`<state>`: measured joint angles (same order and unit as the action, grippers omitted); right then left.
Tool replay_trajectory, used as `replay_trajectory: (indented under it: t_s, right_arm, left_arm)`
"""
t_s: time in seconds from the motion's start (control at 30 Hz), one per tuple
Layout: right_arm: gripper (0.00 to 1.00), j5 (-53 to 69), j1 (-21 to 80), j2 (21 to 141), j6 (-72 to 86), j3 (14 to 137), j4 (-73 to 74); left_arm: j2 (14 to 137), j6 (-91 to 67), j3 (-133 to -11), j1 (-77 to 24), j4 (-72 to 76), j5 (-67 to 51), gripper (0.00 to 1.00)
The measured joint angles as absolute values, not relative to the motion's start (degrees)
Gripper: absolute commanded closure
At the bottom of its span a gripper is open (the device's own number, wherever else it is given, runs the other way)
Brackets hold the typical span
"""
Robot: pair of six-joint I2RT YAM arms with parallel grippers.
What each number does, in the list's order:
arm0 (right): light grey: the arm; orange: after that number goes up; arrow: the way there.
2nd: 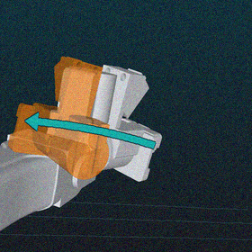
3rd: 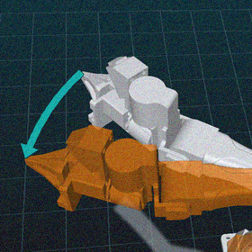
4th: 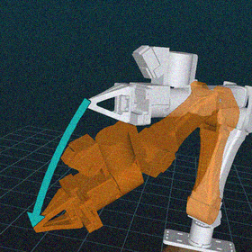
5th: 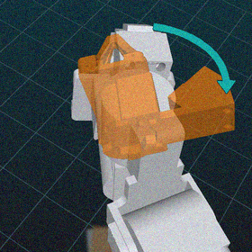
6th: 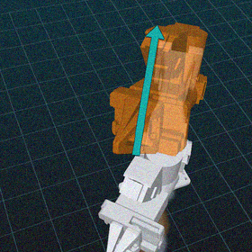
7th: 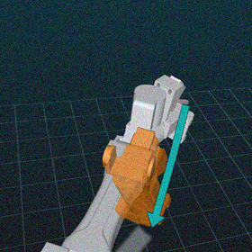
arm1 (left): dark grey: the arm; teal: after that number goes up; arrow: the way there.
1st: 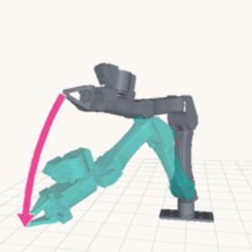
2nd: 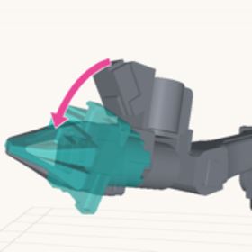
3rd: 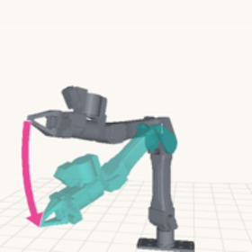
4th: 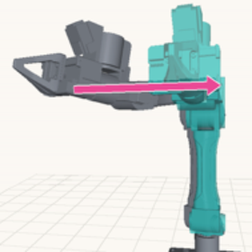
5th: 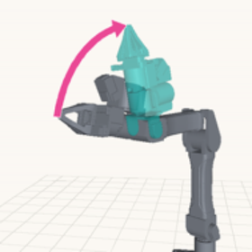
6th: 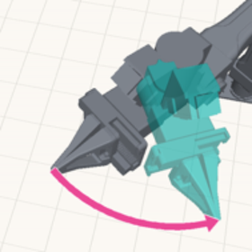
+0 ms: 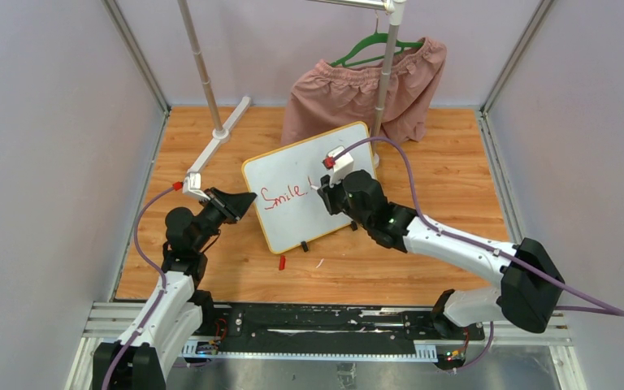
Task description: Write a sentence on the whiteboard
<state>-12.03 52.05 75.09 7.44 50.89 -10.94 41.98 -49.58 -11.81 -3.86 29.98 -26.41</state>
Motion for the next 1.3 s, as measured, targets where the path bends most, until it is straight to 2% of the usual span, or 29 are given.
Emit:
replay_trajectory:
  t_s: [1.3]
  right_arm:
    - [1.0,-13.0,51.4,74.8,8.0,50.6,-9.7]
  left_arm:
    - [41.9,-49.6,-11.8,-3.9,30.0,-26.5,1.0]
